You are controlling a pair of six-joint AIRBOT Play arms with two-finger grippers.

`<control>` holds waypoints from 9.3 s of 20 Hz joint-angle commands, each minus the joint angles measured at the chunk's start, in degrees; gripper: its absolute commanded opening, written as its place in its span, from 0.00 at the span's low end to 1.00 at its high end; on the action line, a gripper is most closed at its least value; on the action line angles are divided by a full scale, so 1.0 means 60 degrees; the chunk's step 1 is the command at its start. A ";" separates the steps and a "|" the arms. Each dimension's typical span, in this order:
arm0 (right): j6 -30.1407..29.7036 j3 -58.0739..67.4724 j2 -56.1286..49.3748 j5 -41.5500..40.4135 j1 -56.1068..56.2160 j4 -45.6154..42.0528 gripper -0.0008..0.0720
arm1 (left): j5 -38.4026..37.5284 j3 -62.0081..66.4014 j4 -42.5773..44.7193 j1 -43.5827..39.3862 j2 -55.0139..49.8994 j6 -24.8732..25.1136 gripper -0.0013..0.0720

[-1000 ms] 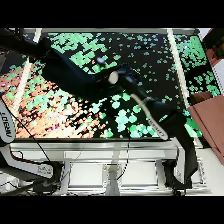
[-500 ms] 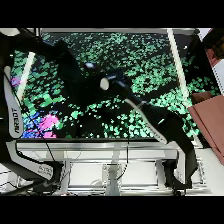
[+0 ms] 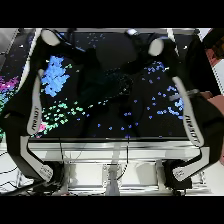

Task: Fold the clothes and pants, and hang the long-sleeved shirts on hangers.

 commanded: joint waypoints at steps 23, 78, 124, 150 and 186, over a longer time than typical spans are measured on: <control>-0.0157 -0.0295 -0.0758 0.0586 -0.3526 0.1446 0.06 | 0.1049 -0.0058 0.5960 -0.0477 -0.1173 0.0641 0.04; -0.1195 -0.0331 -0.1566 -0.0313 -0.1701 0.1228 0.87 | 0.4353 -0.7231 0.8072 -0.2867 0.1818 -0.1260 0.04; -0.3785 -0.0543 -0.4707 0.2087 -0.2663 0.8706 0.89 | 0.3654 -0.7402 0.8014 -0.3410 0.1789 -0.1202 0.04; -0.0149 0.0627 -0.5023 0.1217 -0.0616 0.6382 0.93 | 0.3665 -0.7402 0.8018 -0.3410 0.1789 -0.1202 0.04; 0.2477 0.0801 0.1606 0.4758 -1.2254 0.0379 0.06 | 0.2477 -0.7344 1.1027 -0.0477 0.9865 -0.1213 0.04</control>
